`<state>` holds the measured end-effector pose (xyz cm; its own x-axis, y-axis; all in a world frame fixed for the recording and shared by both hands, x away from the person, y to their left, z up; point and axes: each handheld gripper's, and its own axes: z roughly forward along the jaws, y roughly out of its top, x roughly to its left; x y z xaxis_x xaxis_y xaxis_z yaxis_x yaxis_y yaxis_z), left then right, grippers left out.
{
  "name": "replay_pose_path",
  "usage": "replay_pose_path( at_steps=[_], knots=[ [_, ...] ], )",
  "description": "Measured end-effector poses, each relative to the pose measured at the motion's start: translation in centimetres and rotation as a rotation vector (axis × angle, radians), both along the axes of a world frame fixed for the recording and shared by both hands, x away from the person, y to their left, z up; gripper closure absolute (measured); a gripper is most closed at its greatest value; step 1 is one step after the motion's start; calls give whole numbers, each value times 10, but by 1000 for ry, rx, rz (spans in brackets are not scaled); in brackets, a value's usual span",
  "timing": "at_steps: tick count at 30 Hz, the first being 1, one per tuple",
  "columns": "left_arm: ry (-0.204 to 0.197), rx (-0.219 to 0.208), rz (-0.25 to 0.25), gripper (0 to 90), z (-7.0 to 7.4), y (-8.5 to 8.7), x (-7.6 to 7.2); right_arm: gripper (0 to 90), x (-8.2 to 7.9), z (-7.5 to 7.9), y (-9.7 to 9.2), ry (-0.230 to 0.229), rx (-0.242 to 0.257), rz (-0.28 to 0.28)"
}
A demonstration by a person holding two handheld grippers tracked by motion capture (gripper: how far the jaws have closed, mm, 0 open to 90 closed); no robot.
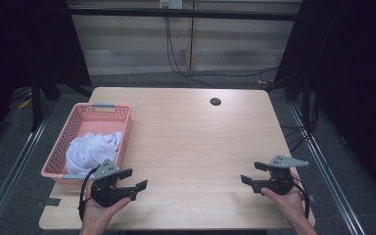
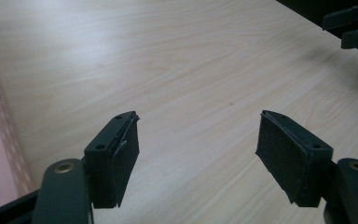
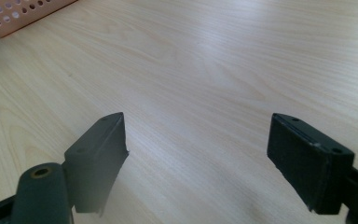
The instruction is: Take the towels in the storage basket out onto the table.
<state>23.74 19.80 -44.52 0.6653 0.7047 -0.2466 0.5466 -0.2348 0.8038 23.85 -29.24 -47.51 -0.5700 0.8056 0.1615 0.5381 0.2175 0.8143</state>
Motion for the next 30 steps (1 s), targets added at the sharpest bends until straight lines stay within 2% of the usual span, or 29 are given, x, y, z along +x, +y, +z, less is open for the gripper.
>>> replay_pose_path(
  at_steps=[1,2,4,7,8,9,13,16,18,21,22,24,28,30],
  knots=[
    [10,6,-4,295,0,1,-1,191,0,0,1,0,1,4],
    [-8,11,-3,288,5,5,-3,191,0,0,3,0,-3,8],
    [-3,4,0,288,8,8,-3,189,0,0,3,1,-3,13],
    [-21,34,2,266,18,18,-4,187,0,0,5,1,-7,20],
    [-8,37,-6,267,22,25,-1,190,-1,0,6,-4,-6,26],
    [-8,37,-6,267,22,25,-1,190,-1,0,6,-4,-6,26],
    [-29,27,41,265,27,41,5,190,0,0,7,-2,3,39],
    [-47,63,87,236,33,54,11,180,2,-1,7,2,-2,46],
    [-44,70,79,231,35,58,13,180,1,-2,7,6,-1,44],
    [-71,89,73,252,37,63,20,180,1,-1,8,6,0,47],
    [-76,119,69,271,36,64,24,186,1,-1,8,7,1,47],
    [-50,136,31,220,40,66,33,182,1,-1,9,-2,1,54],
    [-58,155,38,234,48,72,41,184,2,-1,11,-2,4,60],
    [-62,171,65,259,54,79,46,180,2,-2,11,2,-2,63]
  ],
)
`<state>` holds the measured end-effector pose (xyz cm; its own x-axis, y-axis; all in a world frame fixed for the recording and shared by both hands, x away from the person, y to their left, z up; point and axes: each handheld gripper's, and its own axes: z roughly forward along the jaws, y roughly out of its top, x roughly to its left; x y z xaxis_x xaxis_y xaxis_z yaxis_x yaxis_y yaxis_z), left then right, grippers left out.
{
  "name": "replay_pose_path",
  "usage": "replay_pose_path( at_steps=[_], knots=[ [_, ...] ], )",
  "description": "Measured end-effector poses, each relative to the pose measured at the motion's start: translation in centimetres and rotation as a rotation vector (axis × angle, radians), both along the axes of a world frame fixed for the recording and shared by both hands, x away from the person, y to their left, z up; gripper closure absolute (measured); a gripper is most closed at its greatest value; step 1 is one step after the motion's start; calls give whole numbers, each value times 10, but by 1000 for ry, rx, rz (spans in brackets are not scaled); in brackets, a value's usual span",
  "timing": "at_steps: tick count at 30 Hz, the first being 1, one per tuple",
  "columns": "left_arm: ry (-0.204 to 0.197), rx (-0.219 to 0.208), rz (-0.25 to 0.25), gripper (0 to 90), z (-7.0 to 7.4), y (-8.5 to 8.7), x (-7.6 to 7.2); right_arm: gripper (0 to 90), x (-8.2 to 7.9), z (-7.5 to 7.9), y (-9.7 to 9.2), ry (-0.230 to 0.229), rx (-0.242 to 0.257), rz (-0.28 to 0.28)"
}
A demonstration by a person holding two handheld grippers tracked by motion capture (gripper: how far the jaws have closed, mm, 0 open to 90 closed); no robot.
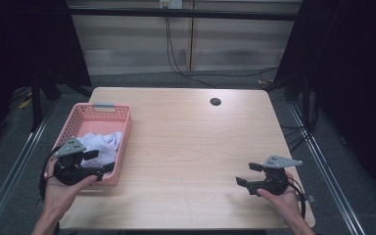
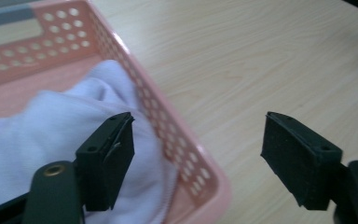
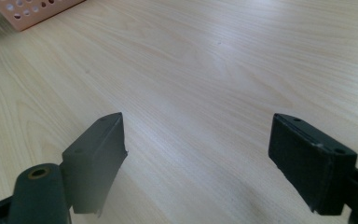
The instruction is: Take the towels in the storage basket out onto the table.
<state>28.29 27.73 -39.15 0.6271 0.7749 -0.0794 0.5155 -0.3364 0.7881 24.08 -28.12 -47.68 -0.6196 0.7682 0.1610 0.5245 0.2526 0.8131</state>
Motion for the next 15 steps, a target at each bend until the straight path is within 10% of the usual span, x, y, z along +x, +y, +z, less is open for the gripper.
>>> replay_pose_path(
  at_steps=[15],
  knots=[
    [83,55,76,184,-4,41,35,203,2,0,-1,-8,5,-10]
  ],
)
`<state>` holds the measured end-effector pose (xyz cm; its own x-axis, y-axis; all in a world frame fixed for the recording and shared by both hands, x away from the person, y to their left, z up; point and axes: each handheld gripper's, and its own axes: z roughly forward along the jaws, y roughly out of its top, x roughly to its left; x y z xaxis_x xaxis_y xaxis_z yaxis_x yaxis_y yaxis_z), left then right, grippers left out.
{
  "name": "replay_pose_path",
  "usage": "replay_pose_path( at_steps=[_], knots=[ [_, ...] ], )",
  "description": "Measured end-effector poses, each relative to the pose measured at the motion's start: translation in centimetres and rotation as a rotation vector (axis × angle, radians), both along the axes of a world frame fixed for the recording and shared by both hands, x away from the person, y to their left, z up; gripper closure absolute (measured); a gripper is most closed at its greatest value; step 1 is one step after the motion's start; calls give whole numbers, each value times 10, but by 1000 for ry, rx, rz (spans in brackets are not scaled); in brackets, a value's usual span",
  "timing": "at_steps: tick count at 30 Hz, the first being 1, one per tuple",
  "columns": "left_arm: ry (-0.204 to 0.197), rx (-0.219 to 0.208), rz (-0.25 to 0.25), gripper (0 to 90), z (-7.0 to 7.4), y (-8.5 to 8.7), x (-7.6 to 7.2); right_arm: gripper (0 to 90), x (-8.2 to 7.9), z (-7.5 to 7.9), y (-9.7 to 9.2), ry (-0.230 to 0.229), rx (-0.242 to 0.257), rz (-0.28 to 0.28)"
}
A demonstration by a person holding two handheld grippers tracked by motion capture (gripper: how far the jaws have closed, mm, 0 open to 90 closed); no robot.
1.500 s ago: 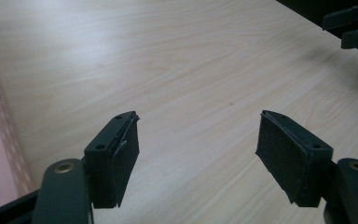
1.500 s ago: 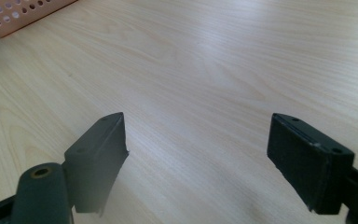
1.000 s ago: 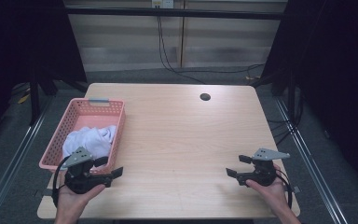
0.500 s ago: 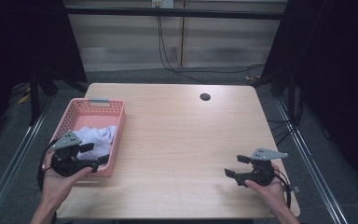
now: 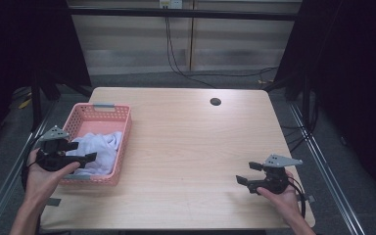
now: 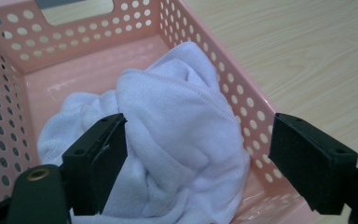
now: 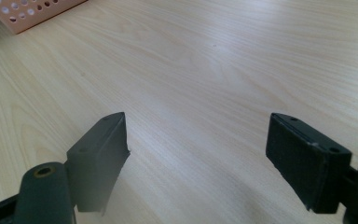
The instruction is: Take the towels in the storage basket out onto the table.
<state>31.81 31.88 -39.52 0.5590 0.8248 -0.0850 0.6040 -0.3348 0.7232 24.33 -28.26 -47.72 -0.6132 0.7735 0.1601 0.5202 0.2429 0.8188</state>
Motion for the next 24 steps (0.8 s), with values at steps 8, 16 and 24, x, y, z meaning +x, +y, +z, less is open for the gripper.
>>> replay_pose_path(
  at_steps=[8,16,24],
  knots=[
    [69,24,-6,160,-11,3,32,213,1,-1,3,10,-10,12],
    [155,97,-6,161,-31,-2,56,204,1,-2,3,10,-9,20],
    [280,188,-49,59,-47,-11,67,207,1,-4,5,20,-16,37]
  ],
)
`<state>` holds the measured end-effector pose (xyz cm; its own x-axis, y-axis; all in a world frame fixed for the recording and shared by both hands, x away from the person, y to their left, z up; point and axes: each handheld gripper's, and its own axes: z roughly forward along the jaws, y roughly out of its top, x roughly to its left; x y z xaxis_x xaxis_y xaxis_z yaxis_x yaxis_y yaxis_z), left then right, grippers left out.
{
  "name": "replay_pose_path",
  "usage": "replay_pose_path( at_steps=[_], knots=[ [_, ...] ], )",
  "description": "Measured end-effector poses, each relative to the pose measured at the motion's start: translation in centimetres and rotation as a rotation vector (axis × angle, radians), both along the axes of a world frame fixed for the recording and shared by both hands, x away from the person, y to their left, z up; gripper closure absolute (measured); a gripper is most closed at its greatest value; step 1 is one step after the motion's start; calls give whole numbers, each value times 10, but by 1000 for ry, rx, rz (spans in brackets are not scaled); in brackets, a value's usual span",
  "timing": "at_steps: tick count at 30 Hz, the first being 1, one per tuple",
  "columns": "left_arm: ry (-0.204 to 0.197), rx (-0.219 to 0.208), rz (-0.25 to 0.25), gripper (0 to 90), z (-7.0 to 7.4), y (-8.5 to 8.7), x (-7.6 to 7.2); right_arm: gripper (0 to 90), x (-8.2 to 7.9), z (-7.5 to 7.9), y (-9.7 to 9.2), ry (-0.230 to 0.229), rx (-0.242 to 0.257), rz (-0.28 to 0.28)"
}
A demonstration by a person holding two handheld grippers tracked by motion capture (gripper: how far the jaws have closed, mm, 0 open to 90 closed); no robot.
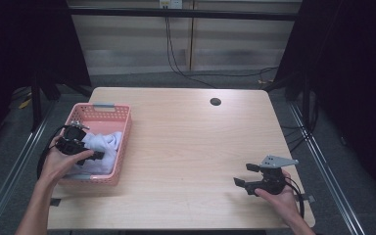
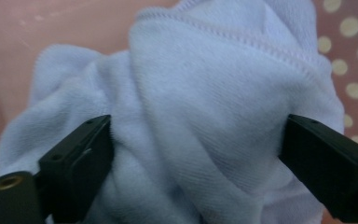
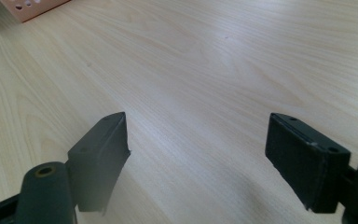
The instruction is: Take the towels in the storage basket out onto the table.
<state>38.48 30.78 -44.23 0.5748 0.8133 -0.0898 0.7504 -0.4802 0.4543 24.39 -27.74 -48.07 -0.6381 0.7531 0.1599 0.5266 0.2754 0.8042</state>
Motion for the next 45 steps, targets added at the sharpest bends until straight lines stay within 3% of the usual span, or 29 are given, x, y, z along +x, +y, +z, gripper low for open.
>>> replay_pose_path(
  at_steps=[3,7,9,12,16,19,23,27,30,35,38,45],
  knots=[
    [56,31,-13,16,-3,-1,4,207,1,-1,0,5,-6,5],
    [73,61,-10,0,-7,-6,8,208,1,-1,1,6,-5,12],
    [112,62,-7,0,-11,-7,15,209,1,-2,2,7,-4,13],
    [134,66,-10,0,-13,-8,19,209,1,-2,2,10,-5,10],
    [188,100,-48,0,-18,-13,25,227,2,-2,1,11,-8,16],
    [204,123,-58,0,-20,-16,27,228,2,-2,1,11,-7,18],
    [207,165,-64,0,-23,-20,28,229,2,-2,1,11,-10,18],
    [220,224,-52,82,-23,-27,32,232,2,-2,1,16,-11,17],
    [215,215,-43,128,-21,-26,31,233,1,-1,1,14,-11,21],
    [196,197,-51,358,-17,-24,30,231,2,-2,1,16,-11,17],
    [175,177,-34,416,-16,-23,29,230,3,-2,1,17,-13,12],
    [174,151,-34,496,-12,-18,30,231,5,-2,1,19,-15,2]
  ],
)
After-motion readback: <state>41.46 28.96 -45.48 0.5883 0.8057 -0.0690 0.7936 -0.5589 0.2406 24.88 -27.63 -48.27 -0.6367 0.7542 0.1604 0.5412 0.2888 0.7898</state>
